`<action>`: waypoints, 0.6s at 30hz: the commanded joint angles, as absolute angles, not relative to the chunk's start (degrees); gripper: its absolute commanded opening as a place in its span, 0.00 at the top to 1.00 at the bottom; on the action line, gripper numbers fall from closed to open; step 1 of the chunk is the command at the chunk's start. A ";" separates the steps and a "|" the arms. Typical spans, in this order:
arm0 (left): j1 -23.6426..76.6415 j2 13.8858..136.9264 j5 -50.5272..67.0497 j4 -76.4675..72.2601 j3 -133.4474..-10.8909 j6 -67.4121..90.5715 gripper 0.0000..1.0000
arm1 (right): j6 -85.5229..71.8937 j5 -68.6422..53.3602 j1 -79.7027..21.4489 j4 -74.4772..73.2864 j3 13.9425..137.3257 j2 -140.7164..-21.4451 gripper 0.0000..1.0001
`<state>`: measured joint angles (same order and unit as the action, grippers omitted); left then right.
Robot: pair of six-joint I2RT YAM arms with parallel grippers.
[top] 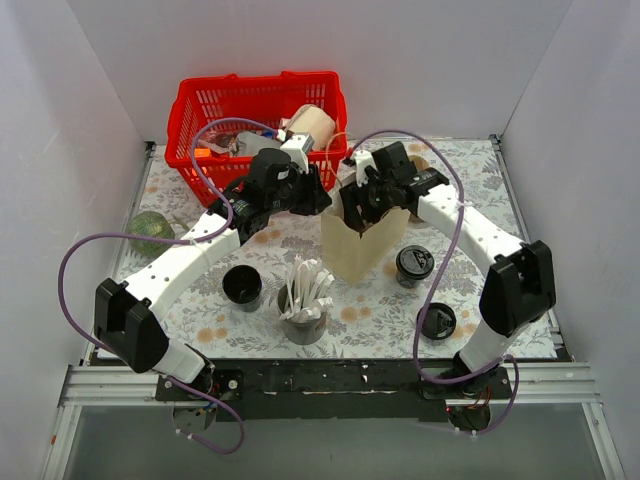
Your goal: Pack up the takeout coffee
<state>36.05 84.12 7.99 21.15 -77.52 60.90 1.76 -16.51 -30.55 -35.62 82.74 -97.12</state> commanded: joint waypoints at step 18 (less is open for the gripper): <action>35.77 84.63 10.46 23.64 -83.84 57.40 0.02 | -13.88 16.13 -30.41 -12.48 65.93 -51.44 0.05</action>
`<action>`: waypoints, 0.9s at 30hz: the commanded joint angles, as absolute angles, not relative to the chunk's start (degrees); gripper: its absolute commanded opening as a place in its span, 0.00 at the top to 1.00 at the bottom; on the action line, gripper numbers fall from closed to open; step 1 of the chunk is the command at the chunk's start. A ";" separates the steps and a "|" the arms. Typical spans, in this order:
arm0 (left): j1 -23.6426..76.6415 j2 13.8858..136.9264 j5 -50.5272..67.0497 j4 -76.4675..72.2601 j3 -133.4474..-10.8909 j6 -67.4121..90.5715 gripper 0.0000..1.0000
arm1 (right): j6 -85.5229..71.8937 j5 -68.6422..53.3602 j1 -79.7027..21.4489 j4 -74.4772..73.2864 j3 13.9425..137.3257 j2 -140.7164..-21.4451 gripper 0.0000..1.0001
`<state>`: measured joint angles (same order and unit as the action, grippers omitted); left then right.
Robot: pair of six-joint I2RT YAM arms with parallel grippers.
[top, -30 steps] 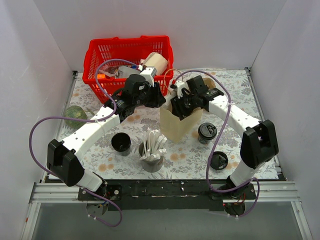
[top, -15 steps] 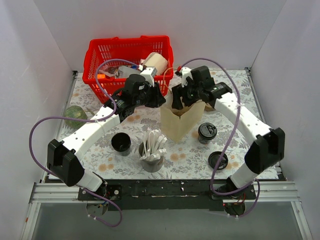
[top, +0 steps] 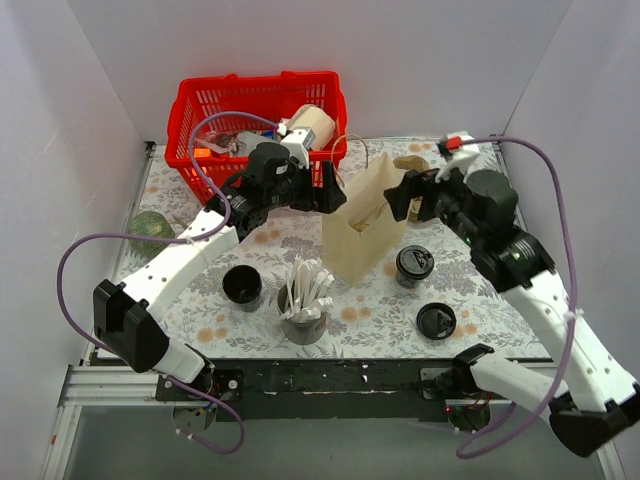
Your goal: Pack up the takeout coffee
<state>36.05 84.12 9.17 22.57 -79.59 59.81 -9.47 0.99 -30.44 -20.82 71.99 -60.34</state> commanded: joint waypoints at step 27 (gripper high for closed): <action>41.13 92.47 2.12 35.33 -101.87 62.83 1.00 | -12.22 21.62 -30.41 -20.65 59.77 -41.31 0.06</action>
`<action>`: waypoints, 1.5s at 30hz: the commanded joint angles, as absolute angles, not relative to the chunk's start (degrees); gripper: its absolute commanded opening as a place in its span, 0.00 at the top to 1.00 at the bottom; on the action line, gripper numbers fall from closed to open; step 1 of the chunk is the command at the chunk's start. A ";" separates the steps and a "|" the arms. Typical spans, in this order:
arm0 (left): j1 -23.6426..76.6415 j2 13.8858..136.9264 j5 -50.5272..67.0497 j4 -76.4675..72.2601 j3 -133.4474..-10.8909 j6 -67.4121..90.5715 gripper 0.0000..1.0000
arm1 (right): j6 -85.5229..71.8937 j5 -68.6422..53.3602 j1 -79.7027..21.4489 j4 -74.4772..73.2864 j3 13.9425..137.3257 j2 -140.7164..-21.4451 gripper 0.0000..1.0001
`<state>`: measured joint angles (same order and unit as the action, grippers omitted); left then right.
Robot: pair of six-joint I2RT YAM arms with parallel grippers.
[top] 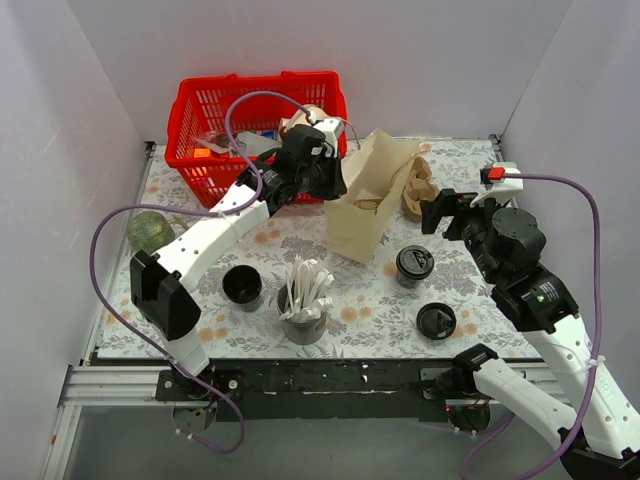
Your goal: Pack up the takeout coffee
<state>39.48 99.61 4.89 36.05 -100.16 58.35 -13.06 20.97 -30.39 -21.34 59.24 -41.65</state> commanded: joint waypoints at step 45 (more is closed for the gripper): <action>41.66 92.88 -12.74 45.51 -102.22 65.65 1.00 | -11.07 23.03 -30.32 -23.12 61.17 -40.52 0.08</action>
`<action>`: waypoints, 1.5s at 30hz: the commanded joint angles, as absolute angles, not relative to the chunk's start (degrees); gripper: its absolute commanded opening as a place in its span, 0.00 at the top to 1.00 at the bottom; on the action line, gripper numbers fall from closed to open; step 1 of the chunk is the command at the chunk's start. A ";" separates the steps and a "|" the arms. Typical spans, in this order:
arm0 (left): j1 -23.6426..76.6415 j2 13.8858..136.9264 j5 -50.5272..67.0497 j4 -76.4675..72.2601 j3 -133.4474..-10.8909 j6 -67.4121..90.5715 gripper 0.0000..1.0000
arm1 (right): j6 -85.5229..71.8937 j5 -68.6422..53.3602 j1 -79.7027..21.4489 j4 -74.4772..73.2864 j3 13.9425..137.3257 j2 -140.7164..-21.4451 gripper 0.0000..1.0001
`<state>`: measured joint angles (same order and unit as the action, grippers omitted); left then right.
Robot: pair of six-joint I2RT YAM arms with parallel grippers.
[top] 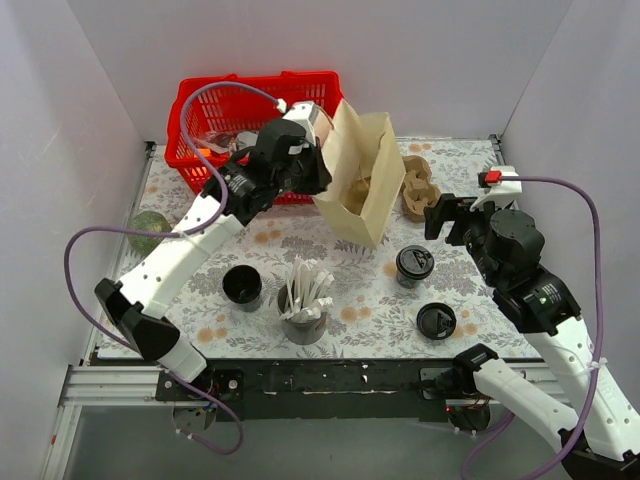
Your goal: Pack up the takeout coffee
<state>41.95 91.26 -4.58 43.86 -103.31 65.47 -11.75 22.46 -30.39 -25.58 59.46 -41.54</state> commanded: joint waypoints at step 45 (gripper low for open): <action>41.75 103.28 -2.64 55.02 -118.92 61.43 1.00 | -16.51 -15.91 -30.32 -11.04 75.30 -52.63 0.25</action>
<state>41.71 110.37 -3.81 57.76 -121.05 62.33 -13.26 -7.84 -30.39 -13.82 67.44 -45.71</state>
